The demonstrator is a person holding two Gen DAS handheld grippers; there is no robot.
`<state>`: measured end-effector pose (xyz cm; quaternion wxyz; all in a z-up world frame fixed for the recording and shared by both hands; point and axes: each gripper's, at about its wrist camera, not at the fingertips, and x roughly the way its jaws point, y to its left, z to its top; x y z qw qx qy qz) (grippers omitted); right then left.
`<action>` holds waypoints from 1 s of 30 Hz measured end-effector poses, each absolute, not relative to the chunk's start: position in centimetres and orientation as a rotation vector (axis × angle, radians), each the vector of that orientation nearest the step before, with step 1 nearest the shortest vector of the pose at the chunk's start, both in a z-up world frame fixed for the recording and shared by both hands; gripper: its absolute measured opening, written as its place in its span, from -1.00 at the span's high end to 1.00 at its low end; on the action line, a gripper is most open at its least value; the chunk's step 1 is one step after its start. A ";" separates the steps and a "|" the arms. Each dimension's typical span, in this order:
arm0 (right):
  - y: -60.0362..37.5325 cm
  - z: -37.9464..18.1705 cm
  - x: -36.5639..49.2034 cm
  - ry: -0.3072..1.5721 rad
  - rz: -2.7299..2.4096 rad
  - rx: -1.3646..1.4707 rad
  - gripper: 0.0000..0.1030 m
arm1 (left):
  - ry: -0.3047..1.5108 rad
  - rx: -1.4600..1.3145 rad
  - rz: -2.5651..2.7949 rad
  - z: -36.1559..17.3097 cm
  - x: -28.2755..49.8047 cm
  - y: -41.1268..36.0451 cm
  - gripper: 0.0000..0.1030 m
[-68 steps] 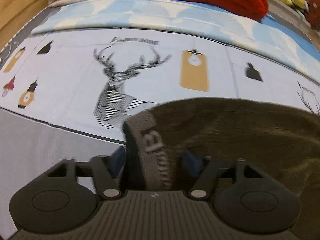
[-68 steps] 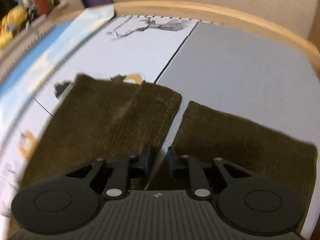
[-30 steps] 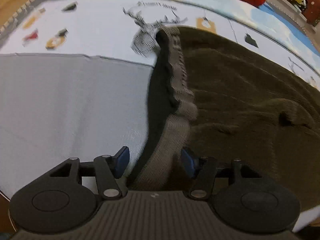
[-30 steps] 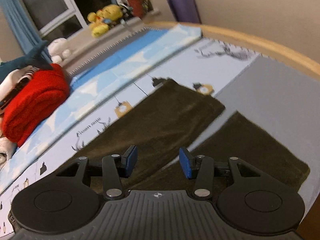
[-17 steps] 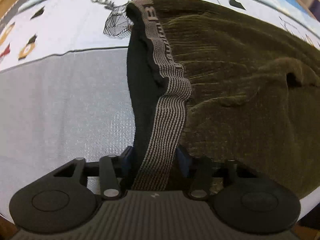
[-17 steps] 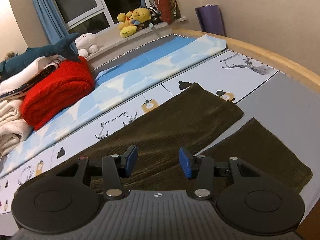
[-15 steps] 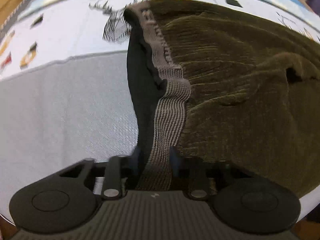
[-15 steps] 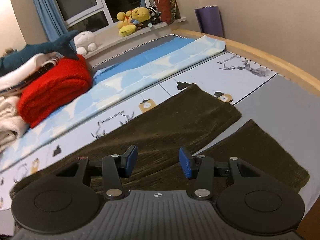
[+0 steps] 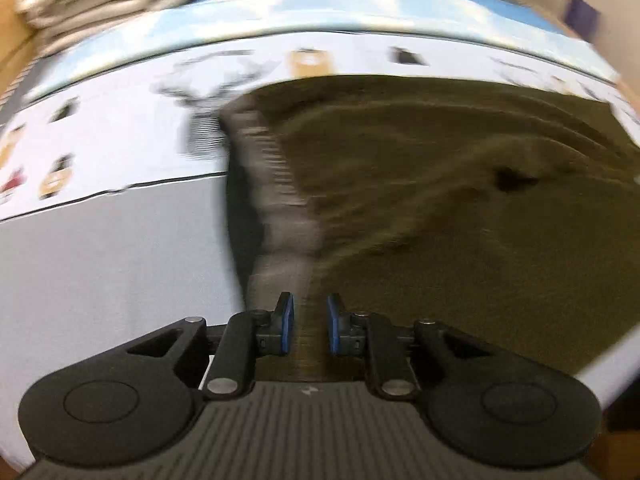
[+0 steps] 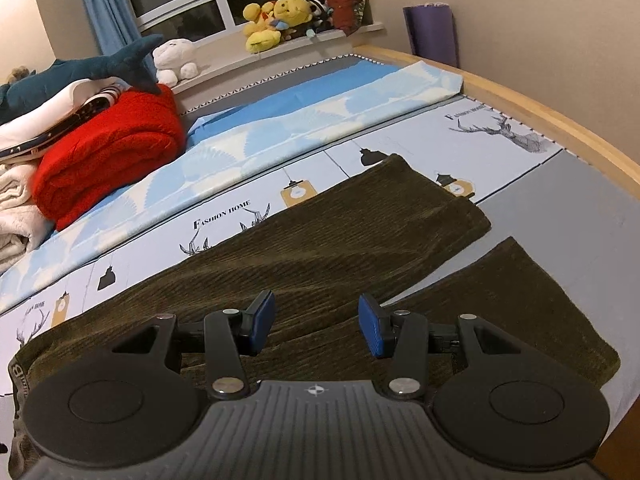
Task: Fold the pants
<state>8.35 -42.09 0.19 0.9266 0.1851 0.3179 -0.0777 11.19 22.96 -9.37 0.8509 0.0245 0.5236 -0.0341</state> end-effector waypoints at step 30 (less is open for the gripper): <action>-43.0 -0.5 8.0 0.666 -0.160 0.353 0.05 | 1.131 0.176 0.088 -9.4 13.9 20.6 -0.13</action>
